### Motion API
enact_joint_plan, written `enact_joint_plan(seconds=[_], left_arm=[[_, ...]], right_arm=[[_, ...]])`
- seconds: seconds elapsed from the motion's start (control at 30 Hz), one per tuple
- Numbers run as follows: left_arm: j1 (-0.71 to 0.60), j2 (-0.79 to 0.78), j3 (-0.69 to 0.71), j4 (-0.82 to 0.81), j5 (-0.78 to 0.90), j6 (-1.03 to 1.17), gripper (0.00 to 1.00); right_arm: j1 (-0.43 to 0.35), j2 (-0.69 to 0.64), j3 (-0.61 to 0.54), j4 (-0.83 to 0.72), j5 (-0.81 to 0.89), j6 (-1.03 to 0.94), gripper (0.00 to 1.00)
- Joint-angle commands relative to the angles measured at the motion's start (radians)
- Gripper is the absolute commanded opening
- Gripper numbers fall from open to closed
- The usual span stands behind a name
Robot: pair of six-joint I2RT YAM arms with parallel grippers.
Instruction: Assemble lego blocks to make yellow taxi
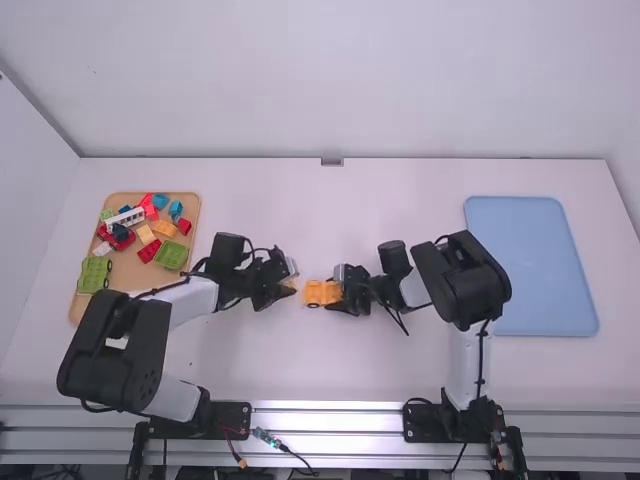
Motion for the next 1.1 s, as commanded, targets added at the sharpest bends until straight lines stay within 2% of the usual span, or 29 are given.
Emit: enact_joint_plan(seconds=[0.0,0.4,0.57,0.67,1.07], left_arm=[[-0.038,-0.019,0.05,-0.031,0.026,0.074,0.02],[-0.122,0.067,0.076,0.029,0.027,0.08,0.02],[-0.132,0.113,0.105,-0.013,0.122,0.163,0.02],[-0.135,0.133,0.128,-0.045,0.102,0.18,0.02],[-0.139,0.144,0.14,-0.03,0.071,0.184,0.02]], right_arm=[[-0.003,0.012,0.0,-0.011,0.051,-0.007,0.4],[-0.003,0.012,0.0,-0.014,0.073,-0.006,0.39],[-0.003,0.012,0.0,-0.012,0.072,-0.006,0.4],[-0.003,0.012,0.001,-0.013,0.072,-0.007,0.39],[-0.003,0.012,0.0,-0.014,0.072,-0.01,0.31]])
